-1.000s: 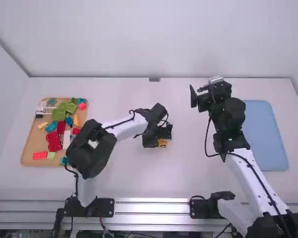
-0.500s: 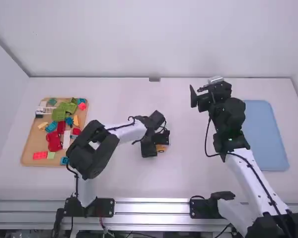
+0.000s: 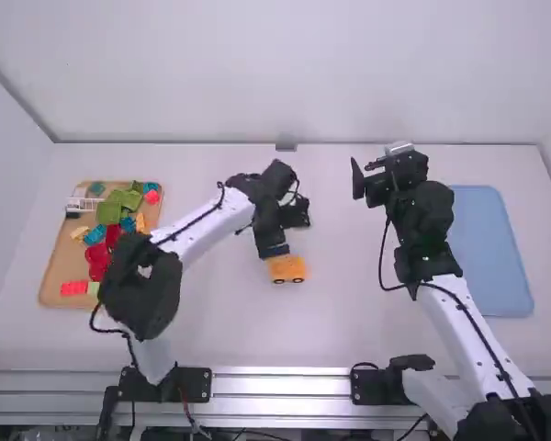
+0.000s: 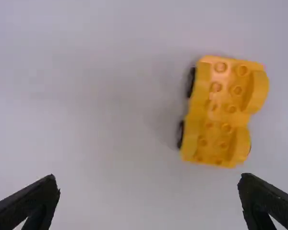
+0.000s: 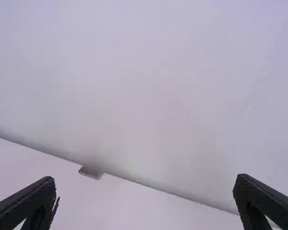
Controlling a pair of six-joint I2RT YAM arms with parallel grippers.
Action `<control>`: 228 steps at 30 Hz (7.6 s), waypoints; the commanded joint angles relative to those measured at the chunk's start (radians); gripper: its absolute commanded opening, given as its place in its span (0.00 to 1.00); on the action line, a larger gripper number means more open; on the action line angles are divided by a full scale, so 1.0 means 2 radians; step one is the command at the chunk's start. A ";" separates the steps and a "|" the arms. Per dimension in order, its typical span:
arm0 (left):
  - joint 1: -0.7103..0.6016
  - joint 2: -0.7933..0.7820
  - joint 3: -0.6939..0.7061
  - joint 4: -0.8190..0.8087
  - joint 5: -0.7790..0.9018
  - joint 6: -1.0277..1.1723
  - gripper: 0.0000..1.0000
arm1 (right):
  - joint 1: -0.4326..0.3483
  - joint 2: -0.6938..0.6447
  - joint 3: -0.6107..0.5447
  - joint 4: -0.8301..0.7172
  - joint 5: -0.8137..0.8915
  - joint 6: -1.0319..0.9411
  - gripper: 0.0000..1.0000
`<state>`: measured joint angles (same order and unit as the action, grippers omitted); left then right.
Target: Assemble lego blocks to make yellow taxi
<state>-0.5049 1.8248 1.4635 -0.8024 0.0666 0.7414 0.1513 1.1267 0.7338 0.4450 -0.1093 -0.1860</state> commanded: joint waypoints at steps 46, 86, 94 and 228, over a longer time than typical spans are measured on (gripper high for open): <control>0.497 -0.088 0.033 -0.144 -0.004 -0.680 1.00 | 0.003 0.002 0.020 0.024 0.001 0.002 0.98; 0.492 -0.208 -0.275 0.020 -0.080 -0.868 0.92 | 0.010 0.002 0.020 0.013 -0.001 0.002 0.98; 0.503 -0.127 -0.259 0.024 -0.072 -0.867 0.93 | 0.017 0.002 0.020 0.013 -0.001 0.001 0.98; 0.075 -0.007 0.067 -0.104 -0.099 -0.837 0.99 | 0.017 0.002 0.020 -0.013 -0.001 0.038 0.98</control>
<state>-0.3573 1.8305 1.5482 -1.0046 -0.0395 -1.4155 0.1860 1.1275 0.7338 0.4114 -0.1089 -0.1120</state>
